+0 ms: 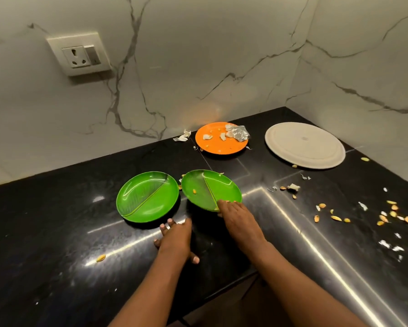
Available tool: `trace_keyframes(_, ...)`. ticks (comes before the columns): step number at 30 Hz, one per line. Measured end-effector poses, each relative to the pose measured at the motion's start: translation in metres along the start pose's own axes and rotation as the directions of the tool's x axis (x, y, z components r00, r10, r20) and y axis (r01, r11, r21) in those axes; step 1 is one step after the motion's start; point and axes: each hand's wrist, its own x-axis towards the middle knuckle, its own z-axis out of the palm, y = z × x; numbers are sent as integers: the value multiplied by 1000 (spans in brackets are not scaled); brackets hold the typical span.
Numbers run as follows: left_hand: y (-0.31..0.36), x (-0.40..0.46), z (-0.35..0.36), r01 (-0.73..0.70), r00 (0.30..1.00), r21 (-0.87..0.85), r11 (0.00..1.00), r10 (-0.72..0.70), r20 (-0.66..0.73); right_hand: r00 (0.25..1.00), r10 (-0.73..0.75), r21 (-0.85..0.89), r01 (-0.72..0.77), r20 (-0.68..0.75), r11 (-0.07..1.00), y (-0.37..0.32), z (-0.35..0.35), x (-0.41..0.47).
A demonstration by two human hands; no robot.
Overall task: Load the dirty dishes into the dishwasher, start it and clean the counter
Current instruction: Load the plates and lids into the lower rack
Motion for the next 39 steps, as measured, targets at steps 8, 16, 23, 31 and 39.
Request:
trace_keyframes(8,3,6,-2,17,999,-11,1000,-17,33,409,899,799,-588,157,128,32,-25,50)
trace_keyframes(16,1,7,-2,-1,1000,-9,1000,2,23,-6,833,799,-278,553,-533,49,-13,21)
trace_keyframes(23,-4,11,2,-43,999,36,998,43,8,151,765,780,-134,626,-612,40,-41,20)
trace_keyframes(31,-16,18,7,-75,995,86,993,81,-63,406,776,876,-214,482,-432,0,-91,-25)
trace_keyframes(39,-14,-11,14,-199,922,277,940,275,-271,462,868,973,-211,182,-92,-79,-116,-150)
